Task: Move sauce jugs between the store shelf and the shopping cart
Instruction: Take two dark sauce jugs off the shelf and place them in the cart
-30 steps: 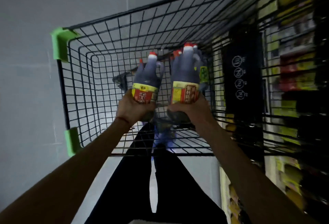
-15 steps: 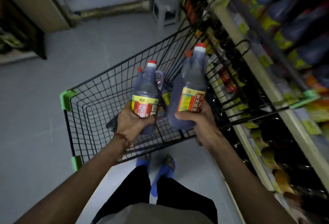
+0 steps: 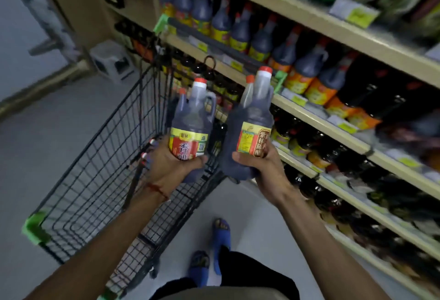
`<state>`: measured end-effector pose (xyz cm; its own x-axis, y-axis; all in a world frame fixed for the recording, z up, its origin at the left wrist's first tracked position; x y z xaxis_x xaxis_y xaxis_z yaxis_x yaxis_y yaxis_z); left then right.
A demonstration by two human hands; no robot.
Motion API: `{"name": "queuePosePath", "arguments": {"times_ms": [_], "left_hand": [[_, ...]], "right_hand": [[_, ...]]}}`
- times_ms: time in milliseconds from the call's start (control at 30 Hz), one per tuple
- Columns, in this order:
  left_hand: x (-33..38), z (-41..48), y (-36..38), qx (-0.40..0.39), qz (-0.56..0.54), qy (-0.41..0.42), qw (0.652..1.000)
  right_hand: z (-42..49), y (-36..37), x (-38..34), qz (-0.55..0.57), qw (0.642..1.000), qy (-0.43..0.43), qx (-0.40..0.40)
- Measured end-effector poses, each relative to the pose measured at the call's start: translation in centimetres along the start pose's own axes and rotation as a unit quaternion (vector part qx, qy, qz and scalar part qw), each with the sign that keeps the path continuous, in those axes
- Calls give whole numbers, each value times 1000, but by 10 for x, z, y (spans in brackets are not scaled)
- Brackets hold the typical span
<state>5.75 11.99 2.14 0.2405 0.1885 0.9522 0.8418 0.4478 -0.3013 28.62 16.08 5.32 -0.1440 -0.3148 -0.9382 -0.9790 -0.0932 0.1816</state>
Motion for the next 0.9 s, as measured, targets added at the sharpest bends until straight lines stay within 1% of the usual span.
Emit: {"name": "queuePosePath", "arguments": {"times_ms": [267, 500, 567, 667, 767, 900], "left_hand": [[40, -26, 73, -134, 4, 48, 990], [89, -71, 152, -229, -2, 111, 967], [103, -91, 177, -253, -5, 138, 958], [118, -126, 217, -285, -11, 156, 946], [131, -165, 258, -308, 2, 186, 933], [152, -237, 324, -333, 14, 229, 915]], "right_hand": [[-66, -75, 4, 34, 988, -37, 145], [-130, -157, 7, 101, 958, -56, 262], [-151, -183, 10, 118, 947, -60, 293], [-185, -228, 15, 141, 931, -65, 330], [-219, -273, 17, 153, 915, -71, 366], [-276, -349, 27, 161, 897, -81, 405]]}}
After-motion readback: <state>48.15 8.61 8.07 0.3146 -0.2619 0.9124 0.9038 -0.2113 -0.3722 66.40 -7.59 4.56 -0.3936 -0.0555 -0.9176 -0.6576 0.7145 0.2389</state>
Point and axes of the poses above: each hand's wrist, its own z-axis towards the middle knuckle, its own y-axis out of the palm, x = y × z, the point moved 5 cm from there along z, towards the middle knuckle, and after that the axes turned 6 degrees about x, right-handed, at the moved point
